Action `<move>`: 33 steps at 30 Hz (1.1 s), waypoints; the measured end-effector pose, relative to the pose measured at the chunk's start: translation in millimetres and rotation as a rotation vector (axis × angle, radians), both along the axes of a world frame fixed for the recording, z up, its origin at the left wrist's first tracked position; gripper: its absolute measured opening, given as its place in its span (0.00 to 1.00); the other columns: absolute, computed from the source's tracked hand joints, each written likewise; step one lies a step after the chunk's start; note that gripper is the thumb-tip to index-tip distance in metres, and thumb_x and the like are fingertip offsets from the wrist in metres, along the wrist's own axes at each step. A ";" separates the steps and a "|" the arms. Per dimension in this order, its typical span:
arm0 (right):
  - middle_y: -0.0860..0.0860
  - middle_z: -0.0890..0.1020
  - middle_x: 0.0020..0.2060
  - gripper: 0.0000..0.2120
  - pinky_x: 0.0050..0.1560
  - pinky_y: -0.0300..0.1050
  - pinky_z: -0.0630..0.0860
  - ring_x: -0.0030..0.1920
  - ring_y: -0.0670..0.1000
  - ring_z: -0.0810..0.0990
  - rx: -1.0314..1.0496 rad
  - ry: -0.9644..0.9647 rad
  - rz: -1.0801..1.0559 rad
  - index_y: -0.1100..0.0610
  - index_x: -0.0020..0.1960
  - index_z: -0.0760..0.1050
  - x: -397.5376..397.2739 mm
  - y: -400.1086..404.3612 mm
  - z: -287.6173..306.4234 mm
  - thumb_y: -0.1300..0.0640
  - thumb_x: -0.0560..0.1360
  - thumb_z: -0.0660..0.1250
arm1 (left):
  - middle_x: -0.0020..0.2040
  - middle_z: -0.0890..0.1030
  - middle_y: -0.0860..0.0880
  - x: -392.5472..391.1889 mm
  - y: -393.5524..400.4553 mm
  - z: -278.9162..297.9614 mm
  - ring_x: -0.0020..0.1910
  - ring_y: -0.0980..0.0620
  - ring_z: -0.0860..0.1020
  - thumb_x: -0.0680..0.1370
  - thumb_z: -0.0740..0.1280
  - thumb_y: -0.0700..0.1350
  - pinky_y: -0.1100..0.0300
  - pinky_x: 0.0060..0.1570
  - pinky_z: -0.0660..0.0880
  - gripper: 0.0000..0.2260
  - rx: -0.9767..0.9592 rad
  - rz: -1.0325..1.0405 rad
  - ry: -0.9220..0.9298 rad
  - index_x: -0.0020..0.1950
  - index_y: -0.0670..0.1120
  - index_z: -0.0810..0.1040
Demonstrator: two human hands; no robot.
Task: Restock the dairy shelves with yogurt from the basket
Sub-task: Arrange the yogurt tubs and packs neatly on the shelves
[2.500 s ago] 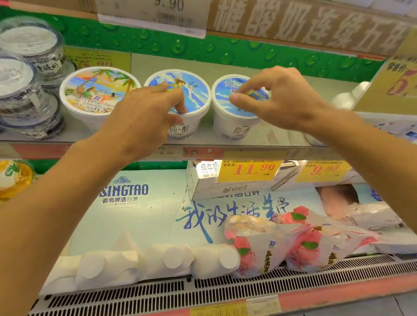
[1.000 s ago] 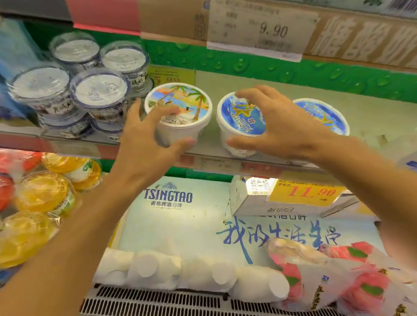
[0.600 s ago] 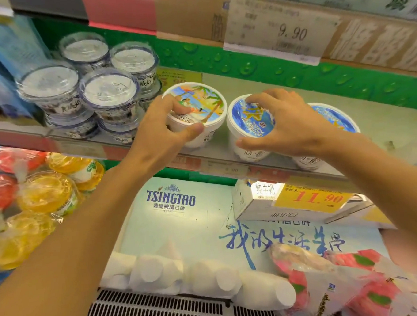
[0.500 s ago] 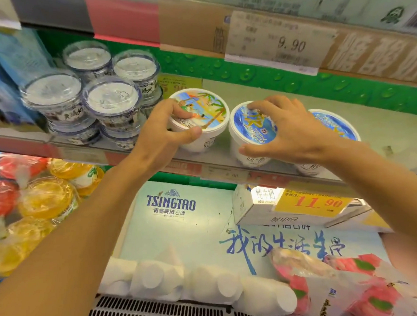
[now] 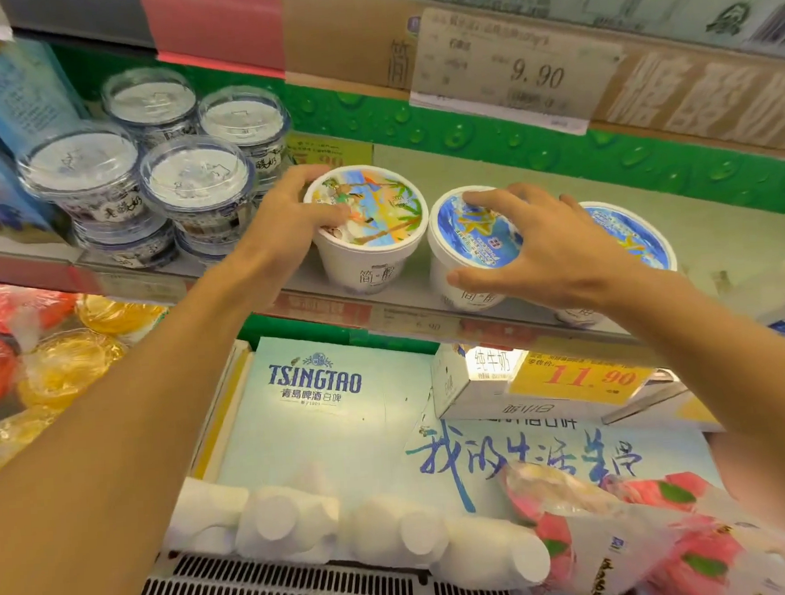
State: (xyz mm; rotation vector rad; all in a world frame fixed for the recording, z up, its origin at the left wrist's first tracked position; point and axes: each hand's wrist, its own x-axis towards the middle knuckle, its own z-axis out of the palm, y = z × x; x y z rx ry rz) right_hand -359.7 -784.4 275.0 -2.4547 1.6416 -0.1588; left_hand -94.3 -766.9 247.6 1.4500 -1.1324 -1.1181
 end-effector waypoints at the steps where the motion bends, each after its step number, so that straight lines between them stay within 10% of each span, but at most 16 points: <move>1: 0.51 0.71 0.68 0.47 0.73 0.59 0.60 0.65 0.55 0.70 0.004 -0.008 -0.004 0.37 0.74 0.62 -1.8 0.6 0.6 0.19 0.58 0.56 | 0.60 0.80 0.50 0.4 -0.7 -0.2 0.55 0.53 0.81 0.78 0.67 0.36 0.66 0.45 0.76 0.20 0.007 -0.023 0.003 0.68 0.48 0.73; 7: 0.50 0.69 0.71 0.48 0.75 0.61 0.57 0.69 0.53 0.68 0.065 -0.023 0.006 0.37 0.75 0.62 -11.3 -0.3 6.3 0.18 0.58 0.58 | 0.66 0.77 0.50 -6.5 -0.4 -3.0 0.61 0.50 0.79 0.80 0.64 0.37 0.59 0.56 0.75 0.25 0.022 -0.052 0.050 0.76 0.51 0.68; 15: 0.47 0.70 0.72 0.46 0.76 0.66 0.49 0.72 0.52 0.67 0.098 -0.045 0.004 0.34 0.75 0.59 -25.8 -2.3 5.9 0.18 0.60 0.57 | 0.57 0.77 0.59 -30.7 28.0 -11.3 0.53 0.61 0.78 0.82 0.65 0.48 0.64 0.45 0.76 0.16 -0.033 0.134 0.018 0.69 0.57 0.69; 25: 0.46 0.73 0.66 0.42 0.75 0.62 0.56 0.57 0.45 0.63 0.042 -0.083 -0.041 0.37 0.74 0.64 -27.7 4.5 8.4 0.21 0.64 0.64 | 0.57 0.78 0.60 -29.5 24.4 -8.0 0.54 0.61 0.78 0.82 0.64 0.49 0.64 0.47 0.76 0.18 -0.024 0.088 -0.020 0.72 0.58 0.68; 33: 0.47 0.71 0.71 0.44 0.76 0.65 0.50 0.71 0.52 0.68 0.069 -0.051 -0.025 0.34 0.74 0.60 -35.4 -1.0 0.7 0.18 0.62 0.57 | 0.60 0.79 0.58 -30.1 24.3 -10.6 0.57 0.59 0.78 0.82 0.64 0.50 0.59 0.54 0.77 0.20 -0.029 0.062 -0.024 0.74 0.58 0.67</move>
